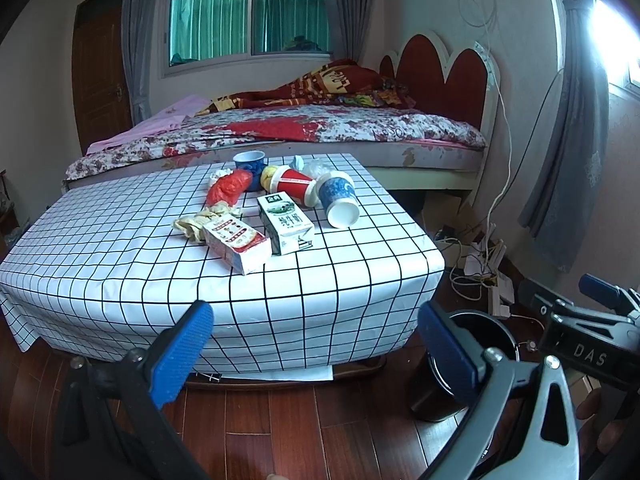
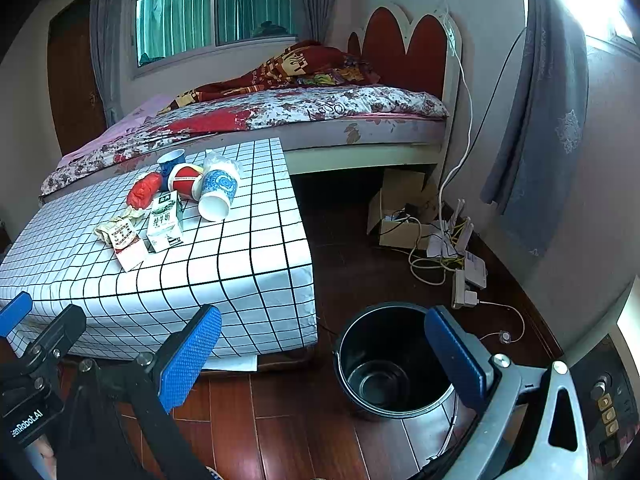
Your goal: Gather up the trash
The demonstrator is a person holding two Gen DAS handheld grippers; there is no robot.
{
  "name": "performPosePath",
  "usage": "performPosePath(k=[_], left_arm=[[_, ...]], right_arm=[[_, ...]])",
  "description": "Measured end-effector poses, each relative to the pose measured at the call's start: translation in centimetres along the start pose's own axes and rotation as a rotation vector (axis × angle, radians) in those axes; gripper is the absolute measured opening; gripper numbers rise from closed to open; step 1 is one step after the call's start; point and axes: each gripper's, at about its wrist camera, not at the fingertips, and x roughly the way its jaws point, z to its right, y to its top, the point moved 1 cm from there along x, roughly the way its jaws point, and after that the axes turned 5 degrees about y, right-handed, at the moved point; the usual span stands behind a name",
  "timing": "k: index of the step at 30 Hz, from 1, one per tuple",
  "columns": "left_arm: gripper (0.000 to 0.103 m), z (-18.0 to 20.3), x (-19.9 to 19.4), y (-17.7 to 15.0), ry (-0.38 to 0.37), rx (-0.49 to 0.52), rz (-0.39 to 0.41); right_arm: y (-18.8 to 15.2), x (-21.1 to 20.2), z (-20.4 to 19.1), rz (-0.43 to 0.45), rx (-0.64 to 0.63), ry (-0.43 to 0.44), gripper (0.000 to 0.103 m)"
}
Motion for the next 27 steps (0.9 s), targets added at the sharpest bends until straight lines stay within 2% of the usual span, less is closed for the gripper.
performPosePath(k=[27], left_arm=[[0.102,0.25,0.11,0.40,0.003,0.005,-0.001]], right_arm=[[0.03,0.76,-0.92,-0.003,-0.008,0.013,0.102]])
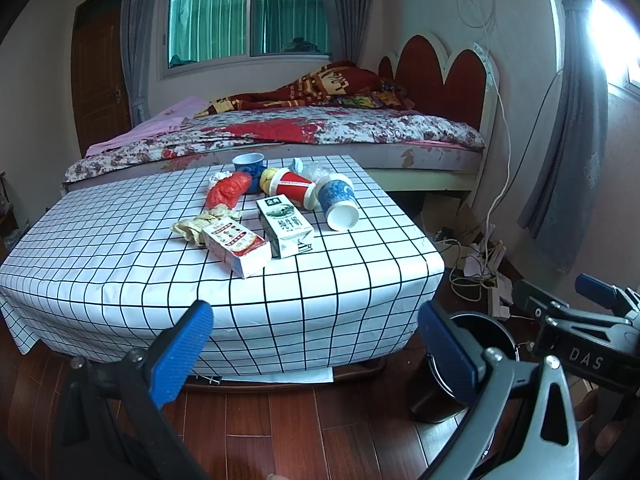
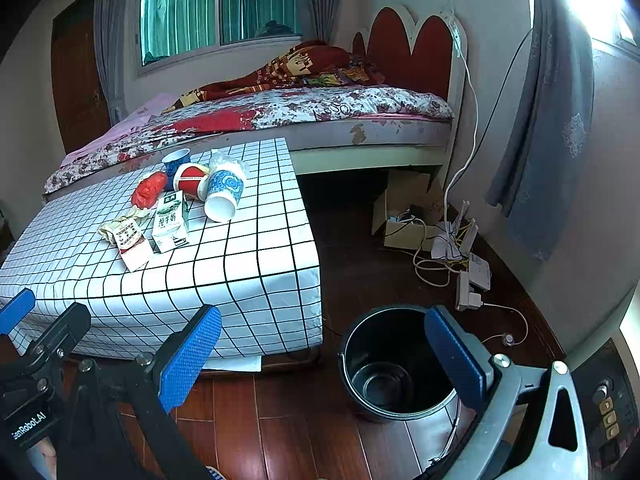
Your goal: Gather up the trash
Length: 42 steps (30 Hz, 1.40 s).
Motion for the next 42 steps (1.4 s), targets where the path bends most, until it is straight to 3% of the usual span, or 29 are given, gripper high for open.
performPosePath(k=[6,13,21,25,31,37,42], left_arm=[[0.102,-0.1,0.2,0.2,0.009,0.000,-0.001],[0.102,-2.3,3.1,0.3,0.066,-0.035,-0.019],[0.102,-6.2,9.1,1.0,0.172,-0.093,-0.021],[0.101,-6.9,14.1,1.1,0.177,-0.121,-0.089],[0.101,-6.5,18.7,1.4,0.220,-0.145,-0.126],[0.099,-6.3,21.6,1.9,0.241,-0.152,-0.140],[0.095,-9.3,21.9,1.4,0.267,-0.182,-0.143]], right_arm=[[-0.2,0.2,-0.3,-0.005,-0.002,0.010,0.102],[0.5,2.3,-2.1,-0.011,-0.061,0.124,0.102],[2.8,8.4,-4.4,-0.006,-0.130,0.199,0.102],[4.5,12.4,-5.4,-0.024,-0.145,0.214,0.093],[5.3,17.5,-6.5,-0.075,-0.169,0.206,0.092],[5.7,20.8,-6.8,-0.113,-0.172,0.214,0.092],[6.7,22.4,-8.7,-0.120,-0.203,0.265,0.092]])
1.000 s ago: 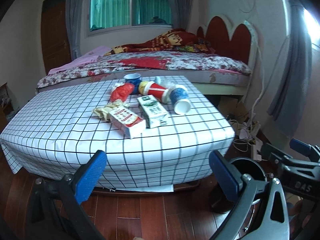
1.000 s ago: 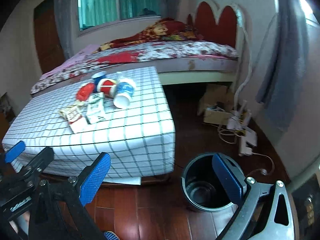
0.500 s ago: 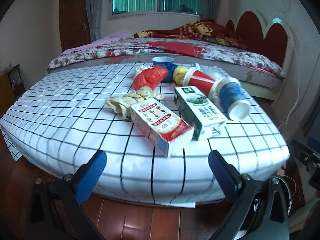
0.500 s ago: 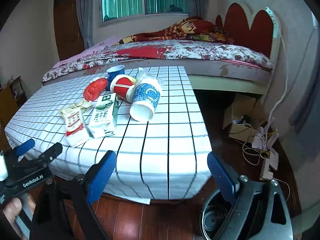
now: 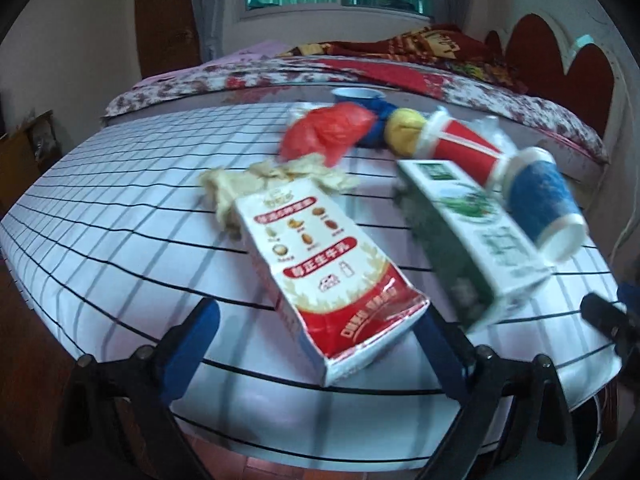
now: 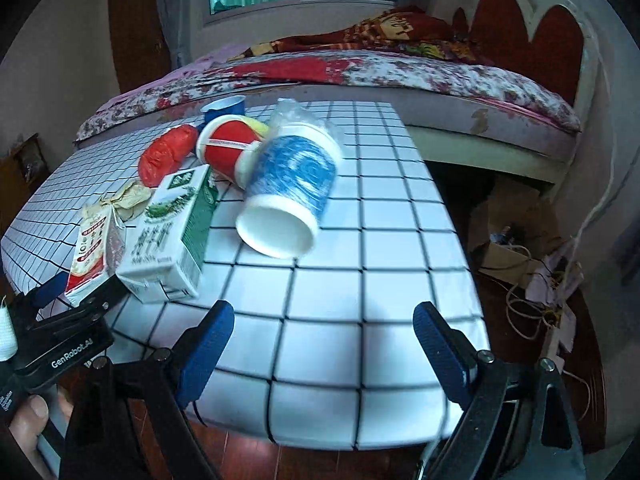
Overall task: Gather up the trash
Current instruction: 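Grasp the red-and-white milk carton with the left tool while the right tool grasps the blue-and-white paper cup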
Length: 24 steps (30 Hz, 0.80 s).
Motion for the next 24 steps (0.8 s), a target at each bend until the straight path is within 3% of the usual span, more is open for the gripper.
performPosePath(k=[9,12,13,14,16,19,20,21,24], left_arm=[[0.092,-1.6,1.1,0.9,-0.013,-0.072,-0.006],[0.093,-1.4,1.2,1.1,0.037,-0.089,-0.011],[0.093,-1.7,1.3,1.1,0.019,-0.123,-0.029],[0.093,-2.0,1.5,1.1,0.016,-0.144,-0.037],[0.090,-2.6,1.3,0.8,0.038,-0.138,-0.028],[0.078,-4.2,1.0,0.1,0.028,-0.139,-0.019],[0.060,-4.6,1.1,-0.1,0.019,-0.130,-0.021],[0.054,-4.7,1.1,-0.1,0.028,-0.111,-0.013],[0.053,-5.1,1.1,0.0,-0.022,-0.063,-0.010]], right_arm=[[4.1,4.8,0.3,-0.017,0.067,-0.031,0.092],[4.5,5.5,0.4,-0.020,0.078,-0.033,0.092],[4.5,5.6,0.4,-0.018,0.078,-0.033,0.087],[4.5,5.8,0.4,-0.025,0.075,-0.034,0.073],[4.2,5.9,0.5,-0.043,0.083,-0.018,0.056],[3.6,4.9,0.8,-0.021,0.078,-0.016,0.056],[3.4,4.6,1.0,-0.017,0.077,-0.011,0.056],[3.1,4.3,1.2,-0.011,0.079,-0.003,0.056],[2.4,3.0,1.6,0.010,0.066,0.004,0.055]])
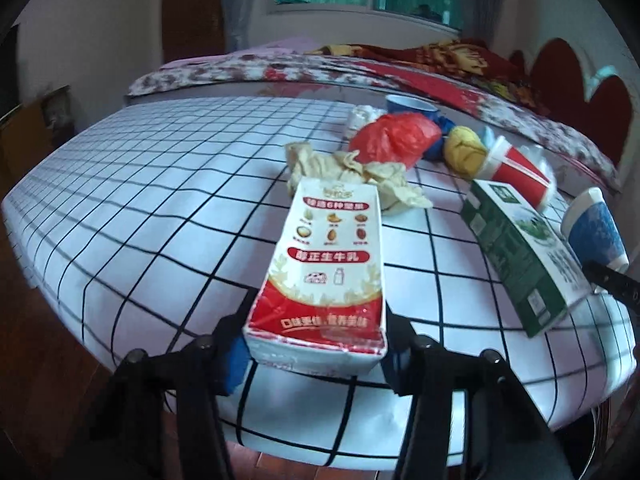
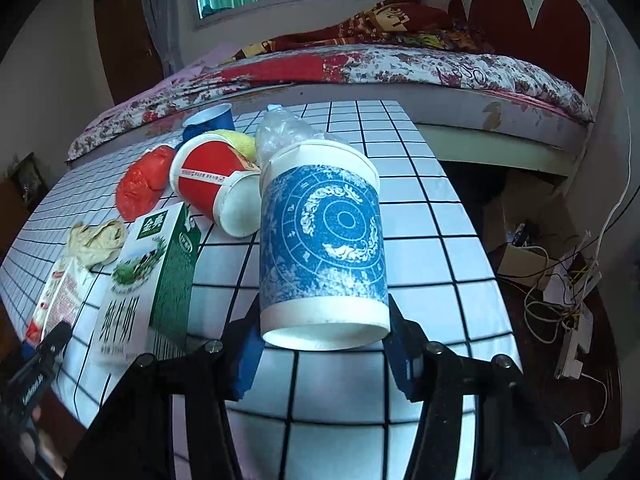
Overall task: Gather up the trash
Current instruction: 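Grasp the red-and-white milk carton with the left tool while the right tool grasps the blue-and-white paper cup, then carry the carton and cup over the black bin and open both tools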
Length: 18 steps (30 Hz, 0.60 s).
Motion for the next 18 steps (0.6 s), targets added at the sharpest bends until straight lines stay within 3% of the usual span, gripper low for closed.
performPosePath(k=[9,18], left_arm=[[0.053,2.0,-4.8,0.1,-0.079,0.115,0.094],[0.053,8.6,-10.8,-1.6,-0.280,0.247,0.172]], right_arm=[[-2.0,-5.9,1.5,0.072,-0.006,-0.009,0.055],[-5.9,-12.7,5.3,0.131,0.039,-0.047,0.056]])
